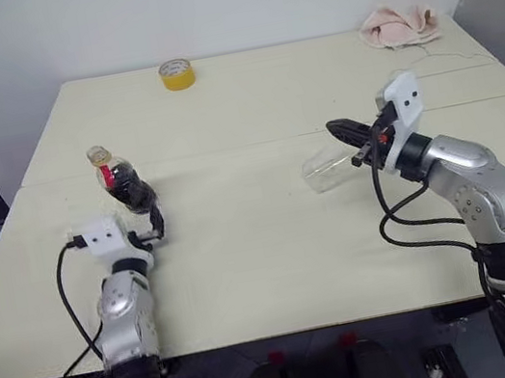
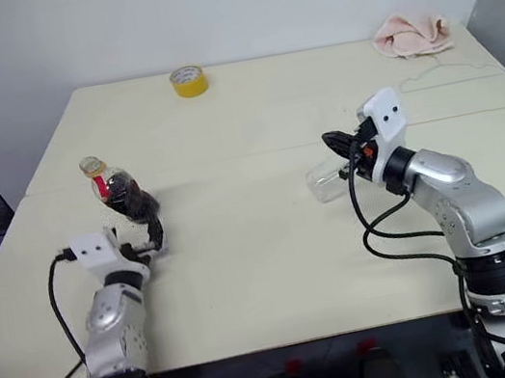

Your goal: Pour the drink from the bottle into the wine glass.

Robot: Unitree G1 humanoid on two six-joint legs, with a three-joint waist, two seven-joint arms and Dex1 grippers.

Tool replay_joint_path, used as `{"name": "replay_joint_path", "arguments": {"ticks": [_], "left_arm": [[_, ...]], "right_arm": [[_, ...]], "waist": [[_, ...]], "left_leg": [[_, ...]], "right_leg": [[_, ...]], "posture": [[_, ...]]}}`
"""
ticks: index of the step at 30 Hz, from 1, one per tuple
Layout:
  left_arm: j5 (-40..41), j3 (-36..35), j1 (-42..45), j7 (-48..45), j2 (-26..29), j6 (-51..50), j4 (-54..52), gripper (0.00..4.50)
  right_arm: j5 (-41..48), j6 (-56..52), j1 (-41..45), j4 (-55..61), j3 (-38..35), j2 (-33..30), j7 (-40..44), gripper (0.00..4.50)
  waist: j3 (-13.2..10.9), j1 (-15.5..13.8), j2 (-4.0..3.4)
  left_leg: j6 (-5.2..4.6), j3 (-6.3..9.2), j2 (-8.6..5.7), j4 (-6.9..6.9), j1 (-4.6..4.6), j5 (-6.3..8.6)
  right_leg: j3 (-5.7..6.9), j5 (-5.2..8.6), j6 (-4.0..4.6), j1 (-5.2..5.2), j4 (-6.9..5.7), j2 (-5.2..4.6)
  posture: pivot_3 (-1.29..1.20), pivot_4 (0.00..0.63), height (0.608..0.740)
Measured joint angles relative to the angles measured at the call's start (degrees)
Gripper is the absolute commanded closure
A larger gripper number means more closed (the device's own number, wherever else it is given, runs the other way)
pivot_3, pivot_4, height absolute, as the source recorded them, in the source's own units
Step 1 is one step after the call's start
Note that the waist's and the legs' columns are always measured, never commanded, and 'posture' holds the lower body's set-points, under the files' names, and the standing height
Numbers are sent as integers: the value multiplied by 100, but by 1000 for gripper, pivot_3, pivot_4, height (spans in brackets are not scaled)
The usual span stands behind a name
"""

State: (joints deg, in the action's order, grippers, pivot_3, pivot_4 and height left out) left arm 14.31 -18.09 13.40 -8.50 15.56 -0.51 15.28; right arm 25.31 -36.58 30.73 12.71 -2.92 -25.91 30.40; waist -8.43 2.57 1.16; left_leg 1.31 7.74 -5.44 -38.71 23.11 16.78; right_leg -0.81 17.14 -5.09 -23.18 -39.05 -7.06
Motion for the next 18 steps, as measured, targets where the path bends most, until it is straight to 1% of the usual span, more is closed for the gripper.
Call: {"name": "replay_joint_path", "arguments": {"ticks": [2, 4, 7, 11, 13, 14, 16, 18], "left_arm": [[38, 21, -203, 60, -93, -218, -344, 19], [118, 122, -568, 37, -219, -483, -964, 19], [387, 439, -1144, -357, -319, -846, -1727, 19], [884, 981, -1490, -1264, -68, -1437, -2475, 19], [1022, 1261, -1471, -1558, 102, -1770, -2787, 19], [1035, 1363, -1430, -1632, 178, -1906, -2896, 3], [990, 1669, -1134, -1797, 369, -2168, -2988, 0], [828, 2030, -823, -1950, 516, -2275, -3116, 0]], "right_arm": [[-4, 1, -3, -13, 0, -21, 12, 4500], [-19, 4, -36, -23, -12, -180, 94, 4500], [-160, 5, -228, -114, -41, -812, 412, 4500], [-215, 6, -435, -257, 25, -1712, 1204, 4500], [-393, 134, -395, -344, 261, -2095, 1643, 4500], [-518, 230, -284, -456, 437, -2211, 1827, 4332], [-1037, 535, 253, -931, 972, -2386, 2146, 3936], [-1677, 1055, 883, -1496, 1510, -2470, 2378, 3331]], "waist": [[0, -20, 0], [0, -39, 0], [0, -104, 0], [0, -109, -2], [0, -92, -2], [0, -88, -2], [-2, -63, -7], [-1, -58, -7]], "left_leg": [[0, -1, -1, -1, 1, 0], [0, -5, -7, 0, 1, 0], [-1, -5, -8, -2, 1, 0], [-1, -13, -3, -1, -1, 1], [-2, -16, 2, 2, -4, 1], [-2, -18, 1, 3, -5, 1], [-2, -25, 2, 3, -7, 1], [-2, -28, 2, 2, -9, 1]], "right_leg": [[0, 0, 0, 1, 0, 0], [-3, 0, 0, 3, 3, -5], [-2, 0, 0, 5, 7, -6], [-7, 0, 0, 8, 4, 0], [-8, 0, 1, 8, 5, 2], [-8, 1, 1, 8, 5, 3], [-12, 0, 1, 7, 2, 3], [-12, 0, 1, 7, 3, 3]], "posture": [[0, 150, 740], [0, 150, 740], [0, 150, 740], [0, 150, 740], [0, 150, 740], [0, 150, 740], [0, 150, 740], [0, 150, 740]]}}
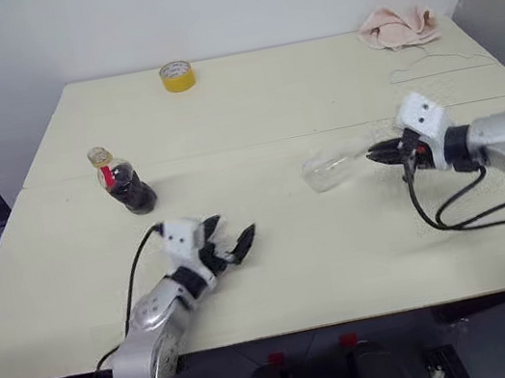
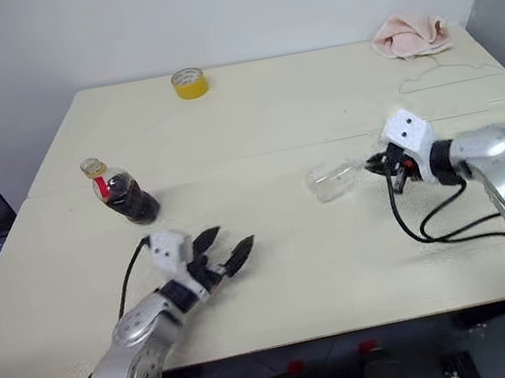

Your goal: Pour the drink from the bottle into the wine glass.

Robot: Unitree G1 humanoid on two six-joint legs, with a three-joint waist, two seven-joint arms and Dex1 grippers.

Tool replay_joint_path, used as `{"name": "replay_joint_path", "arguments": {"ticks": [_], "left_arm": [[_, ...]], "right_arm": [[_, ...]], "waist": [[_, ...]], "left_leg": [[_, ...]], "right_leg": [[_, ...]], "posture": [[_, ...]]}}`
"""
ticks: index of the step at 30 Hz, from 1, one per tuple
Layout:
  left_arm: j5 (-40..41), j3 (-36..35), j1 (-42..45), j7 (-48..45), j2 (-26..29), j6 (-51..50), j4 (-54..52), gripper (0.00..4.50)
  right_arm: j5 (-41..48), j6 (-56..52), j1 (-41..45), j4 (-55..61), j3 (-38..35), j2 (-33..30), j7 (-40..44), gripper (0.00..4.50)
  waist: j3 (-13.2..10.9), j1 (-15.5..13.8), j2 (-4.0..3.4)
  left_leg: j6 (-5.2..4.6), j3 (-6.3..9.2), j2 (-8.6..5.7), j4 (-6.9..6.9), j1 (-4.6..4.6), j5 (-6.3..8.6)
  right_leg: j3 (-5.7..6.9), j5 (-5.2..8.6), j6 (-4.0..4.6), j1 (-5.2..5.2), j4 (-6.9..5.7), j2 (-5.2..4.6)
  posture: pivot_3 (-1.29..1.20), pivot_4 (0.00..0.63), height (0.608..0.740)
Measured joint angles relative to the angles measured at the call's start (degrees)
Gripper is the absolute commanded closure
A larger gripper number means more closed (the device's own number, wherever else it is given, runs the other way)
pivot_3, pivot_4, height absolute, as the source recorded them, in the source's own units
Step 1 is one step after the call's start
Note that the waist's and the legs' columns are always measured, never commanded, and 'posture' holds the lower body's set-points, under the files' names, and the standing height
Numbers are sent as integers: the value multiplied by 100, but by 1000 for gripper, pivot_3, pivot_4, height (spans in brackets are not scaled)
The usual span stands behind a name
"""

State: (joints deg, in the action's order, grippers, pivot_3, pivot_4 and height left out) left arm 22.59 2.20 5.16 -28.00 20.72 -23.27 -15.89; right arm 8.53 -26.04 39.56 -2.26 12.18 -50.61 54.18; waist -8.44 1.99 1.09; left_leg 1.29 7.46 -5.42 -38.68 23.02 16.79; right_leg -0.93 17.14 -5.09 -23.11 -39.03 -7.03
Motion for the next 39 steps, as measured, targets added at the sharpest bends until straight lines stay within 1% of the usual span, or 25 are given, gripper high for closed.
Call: {"name": "replay_joint_path", "arguments": {"ticks": [1, 4, 6, 9, 14, 20, 24, 28, 31, 34, 37, 39], "left_arm": [[-115, 172, 118, -58, 68, -6, -58, 0], [-433, 469, 160, -147, 218, -5, -60, 0], [-507, 552, 166, -153, 208, -30, -63, 0], [-544, 661, 218, -165, 154, -49, -72, 0], [-720, 767, 258, -206, 138, -46, -70, 0], [-794, 855, 344, -188, -5, -51, -70, 0], [-836, 869, 399, -190, -44, -52, -63, 0], [-882, 879, 446, -186, -92, -51, -34, 0], [-929, 887, 458, -140, -186, -51, -24, 0], [-964, 889, 449, -76, -250, -51, -30, 0], [-983, 872, 354, -7, -255, -53, -45, 0], [-995, 871, 277, 10, -254, -76, -62, 0]], "right_arm": [[-294, 327, 282, -275, 194, -1, 111, 2916], [-892, 1051, 710, -1052, 572, 144, 226, 1887], [-1258, 1494, 950, -1699, 833, 349, 280, 1181], [-1622, 2060, 1221, -2360, 1062, 539, 394, 140], [-2320, 2988, 1793, -3494, 1284, 775, 311, 140], [-2831, 3625, 2253, -4294, 1400, 1046, 199, 140], [-2988, 4020, 2429, -4654, 1546, 1208, 622, 140], [-3032, 4372, 2895, -5361, 1633, 1445, 1202, 140], [-3142, 4526, 3294, -5931, 1630, 1645, 1310, 140], [-3182, 4611, 3425, -6289, 1612, 1834, 1456, 140], [-3298, 4690, 3428, -6552, 1624, 1861, 1451, 707], [-3440, 4697, 3429, -6651, 1658, 1864, 1443, 1448]], "waist": [[0, -4, 1], [-1, -3, 5], [-2, -5, 6], [-2, -9, 5], [-2, -7, 5], [-1, -6, 5], [-1, 2, 5], [-2, 18, 3], [-2, 29, 3], [-2, 35, 3], [-2, 34, 3], [-2, 41, 1]], "left_leg": [[0, 1, 1, 6, 0, 0], [1, -2, 1, 27, 0, 0], [1, -4, 0, 27, 1, 0], [2, -2, 1, 21, 0, -1], [2, -2, 0, 18, 0, -1], [2, -1, 1, 17, 0, -1], [2, -1, 1, 16, 0, -1], [2, -1, 1, 17, 0, -1], [3, 3, 1, 17, -1, -1], [3, 6, 1, 15, -1, -1], [3, 6, 0, -1, 0, -1], [3, 6, 1, -1, -1, -1]], "right_leg": [[1, 0, 0, 0, 6, 0], [2, 0, 0, -3, 19, -4], [1, 0, 0, -7, 19, -6], [2, 0, 0, -6, 13, -4], [2, 0, 0, -6, 13, -4], [3, 0, 0, -6, 12, -4], [2, 0, 0, -6, 12, -3], [2, 0, 0, -6, 11, -4], [5, 0, 0, -6, 10, -3], [6, 0, 0, -5, 9, -3], [5, 0, 0, -6, 8, -3], [5, 0, 0, -6, 7, -3]], "posture": [[0, 150, 740], [0, 150, 740], [0, 150, 740], [0, 150, 740], [0, 150, 740], [0, 150, 740], [0, 150, 740], [0, 150, 740], [0, 150, 740], [0, 150, 740], [0, 150, 740], [0, 150, 740]]}}
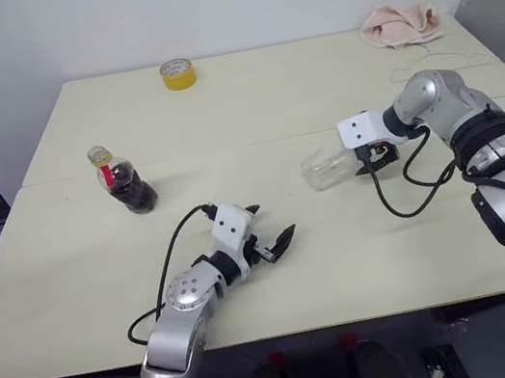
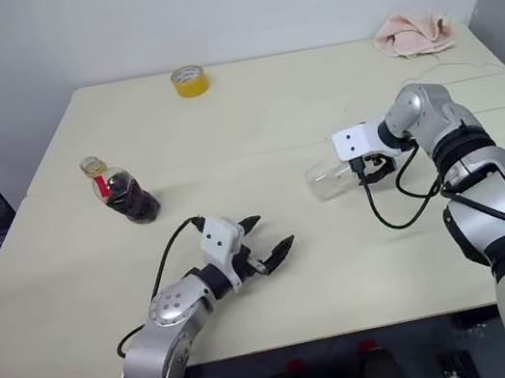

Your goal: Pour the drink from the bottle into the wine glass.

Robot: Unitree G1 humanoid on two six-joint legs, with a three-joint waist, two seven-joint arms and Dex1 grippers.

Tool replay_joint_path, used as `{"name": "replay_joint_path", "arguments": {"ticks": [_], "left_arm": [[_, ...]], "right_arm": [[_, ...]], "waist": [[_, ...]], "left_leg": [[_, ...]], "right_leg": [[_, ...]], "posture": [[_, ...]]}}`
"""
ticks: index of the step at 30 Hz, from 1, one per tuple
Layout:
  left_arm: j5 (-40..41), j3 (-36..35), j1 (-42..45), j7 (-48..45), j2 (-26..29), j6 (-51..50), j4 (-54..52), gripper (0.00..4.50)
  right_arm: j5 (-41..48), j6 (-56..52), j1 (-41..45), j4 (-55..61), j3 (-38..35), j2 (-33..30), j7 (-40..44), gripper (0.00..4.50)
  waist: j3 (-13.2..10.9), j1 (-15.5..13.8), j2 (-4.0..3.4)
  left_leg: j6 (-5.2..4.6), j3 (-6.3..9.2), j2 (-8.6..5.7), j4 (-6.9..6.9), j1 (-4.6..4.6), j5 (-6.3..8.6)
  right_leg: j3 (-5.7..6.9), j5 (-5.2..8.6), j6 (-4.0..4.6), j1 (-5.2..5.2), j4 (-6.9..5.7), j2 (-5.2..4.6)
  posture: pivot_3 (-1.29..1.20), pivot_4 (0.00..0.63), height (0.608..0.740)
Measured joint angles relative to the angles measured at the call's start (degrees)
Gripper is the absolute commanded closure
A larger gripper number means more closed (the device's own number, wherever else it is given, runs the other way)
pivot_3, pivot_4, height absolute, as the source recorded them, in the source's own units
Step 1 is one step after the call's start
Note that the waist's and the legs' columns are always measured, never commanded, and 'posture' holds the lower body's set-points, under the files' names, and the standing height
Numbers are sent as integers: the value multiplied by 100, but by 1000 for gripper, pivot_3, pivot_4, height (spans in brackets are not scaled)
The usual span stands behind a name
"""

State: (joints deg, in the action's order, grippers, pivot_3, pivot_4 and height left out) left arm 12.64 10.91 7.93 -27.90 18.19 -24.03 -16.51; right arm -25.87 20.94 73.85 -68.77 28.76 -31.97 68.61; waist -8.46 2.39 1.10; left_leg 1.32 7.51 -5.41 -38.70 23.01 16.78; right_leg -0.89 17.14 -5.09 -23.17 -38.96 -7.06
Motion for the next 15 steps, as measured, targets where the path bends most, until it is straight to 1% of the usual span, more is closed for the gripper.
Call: {"name": "replay_joint_path", "arguments": {"ticks": [7, 8, 13, 15], "left_arm": [[-22, 1, -34, 42, 4, -67, -170, 0], [-24, 1, -34, 55, 4, -72, -170, 0], [-28, 1, -34, 97, 5, -80, -170, 0], [-29, -6, -34, 112, 4, -82, -171, 0]], "right_arm": [[-326, -71, 20, -223, 129, 101, -223, 3962], [-347, -86, 44, -244, 132, 104, -252, 4143], [-359, 60, 110, -253, 47, 98, -247, 4147], [86, 181, 108, -132, -365, 98, -44, 4148]], "waist": [[0, 6, 0], [0, 6, 0], [-1, 11, -3], [-5, 24, -7]], "left_leg": [[0, 0, 0, 0, 0, 0], [0, 0, 0, 0, 0, 0], [0, -1, -1, 0, 0, 0], [0, -1, 0, -1, 2, 0]], "right_leg": [[0, 0, 0, 0, 0, 0], [0, 0, 0, 0, 0, 0], [-1, 0, 0, -1, 0, 0], [-1, 0, 0, -2, 0, 0]], "posture": [[0, 150, 740], [0, 150, 740], [0, 150, 740], [0, 150, 740]]}}
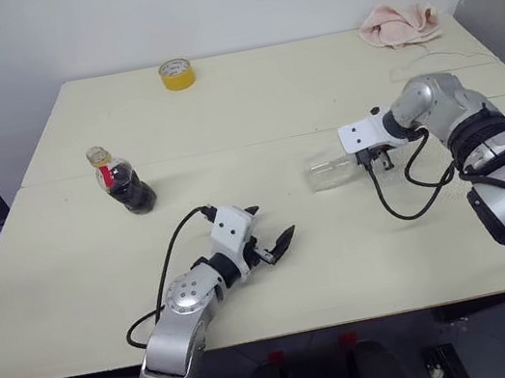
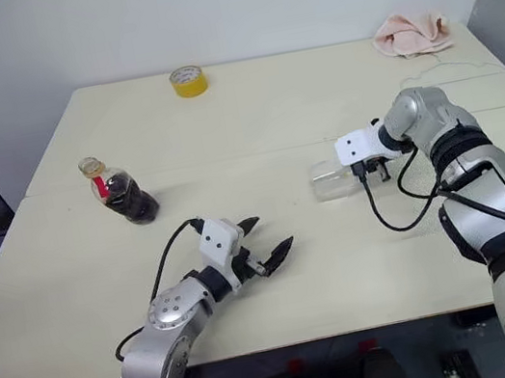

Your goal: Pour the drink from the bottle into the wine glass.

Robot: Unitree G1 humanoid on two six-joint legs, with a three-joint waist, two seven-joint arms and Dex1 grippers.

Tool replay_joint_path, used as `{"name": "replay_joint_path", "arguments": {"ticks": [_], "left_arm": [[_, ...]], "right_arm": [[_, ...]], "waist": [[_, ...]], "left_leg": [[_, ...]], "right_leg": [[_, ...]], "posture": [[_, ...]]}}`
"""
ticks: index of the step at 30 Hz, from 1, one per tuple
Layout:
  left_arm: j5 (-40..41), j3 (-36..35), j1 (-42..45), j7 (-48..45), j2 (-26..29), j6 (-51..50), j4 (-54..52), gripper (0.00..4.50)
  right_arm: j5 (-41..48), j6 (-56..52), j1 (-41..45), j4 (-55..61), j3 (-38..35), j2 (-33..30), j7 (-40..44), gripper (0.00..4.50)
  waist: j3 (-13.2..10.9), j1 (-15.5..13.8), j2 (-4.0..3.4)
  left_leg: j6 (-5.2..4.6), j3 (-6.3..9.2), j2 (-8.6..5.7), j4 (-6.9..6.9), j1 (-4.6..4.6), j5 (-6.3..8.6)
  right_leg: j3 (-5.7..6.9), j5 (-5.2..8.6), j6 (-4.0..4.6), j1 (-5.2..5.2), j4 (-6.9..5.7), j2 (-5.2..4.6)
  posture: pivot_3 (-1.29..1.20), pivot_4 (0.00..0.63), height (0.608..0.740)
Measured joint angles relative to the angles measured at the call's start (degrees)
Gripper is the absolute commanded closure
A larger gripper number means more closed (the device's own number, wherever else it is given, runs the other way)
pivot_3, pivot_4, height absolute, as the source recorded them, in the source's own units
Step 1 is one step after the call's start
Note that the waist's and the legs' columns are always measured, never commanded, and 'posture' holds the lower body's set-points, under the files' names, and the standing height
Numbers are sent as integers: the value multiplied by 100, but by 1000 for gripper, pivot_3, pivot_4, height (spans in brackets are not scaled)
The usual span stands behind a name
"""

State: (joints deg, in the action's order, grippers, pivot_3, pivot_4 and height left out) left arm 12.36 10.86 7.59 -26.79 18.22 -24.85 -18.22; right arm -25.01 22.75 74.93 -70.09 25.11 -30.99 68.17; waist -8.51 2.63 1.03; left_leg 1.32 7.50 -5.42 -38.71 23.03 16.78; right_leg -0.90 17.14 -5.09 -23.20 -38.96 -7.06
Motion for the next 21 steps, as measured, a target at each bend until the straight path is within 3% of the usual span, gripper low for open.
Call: {"name": "replay_joint_path", "arguments": {"ticks": [4, 6, 8, 12, 15, 21], "left_arm": [[1, -9, 5, 42, -16, 1, 0, 0], [2, -24, 2, 40, -17, 3, 0, 0], [3, -17, 5, 27, -21, 2, 1, 0], [4, -21, 6, 1, -23, -1, 1, 0], [14, -21, 21, -18, -26, -4, 2, 0], [39, -35, 22, -25, -23, -58, 1, 0]], "right_arm": [[1380, -165, -188, 890, -1110, 258, 515, 4150], [2315, -651, -810, 1876, -1797, 694, 414, 4150], [2795, -1028, -1503, 2622, -2011, 1162, 102, 4151], [2968, -1701, -2600, 3430, -2121, 1966, -1122, 4153], [3035, -2018, -2961, 3970, -2212, 2453, -2057, 4154], [2832, -1678, -3475, 4236, -2170, 3142, -3553, 4156]], "waist": [[0, 54, -3], [5, 56, 1], [6, 54, -1], [3, 11, -4], [3, 31, -5], [5, 46, -6]], "left_leg": [[0, 4, 5, 1, -2, 0], [2, 13, 9, 0, -5, 1], [2, 13, 5, -2, -4, 1], [2, 16, -4, -2, 5, 1], [2, 17, 0, -2, 3, 1], [2, 17, -2, 2, 0, 1]], "right_leg": [[3, 0, 0, 2, -1, 1], [11, 0, 0, 8, -3, 3], [8, 0, 0, 5, -6, 1], [8, 0, 0, 3, -6, -1], [9, 0, 0, 0, -9, 2], [8, 0, 0, 2, -9, 2]], "posture": [[0, 150, 740], [0, 150, 740], [0, 150, 740], [0, 150, 740], [0, 150, 740], [0, 150, 740]]}}
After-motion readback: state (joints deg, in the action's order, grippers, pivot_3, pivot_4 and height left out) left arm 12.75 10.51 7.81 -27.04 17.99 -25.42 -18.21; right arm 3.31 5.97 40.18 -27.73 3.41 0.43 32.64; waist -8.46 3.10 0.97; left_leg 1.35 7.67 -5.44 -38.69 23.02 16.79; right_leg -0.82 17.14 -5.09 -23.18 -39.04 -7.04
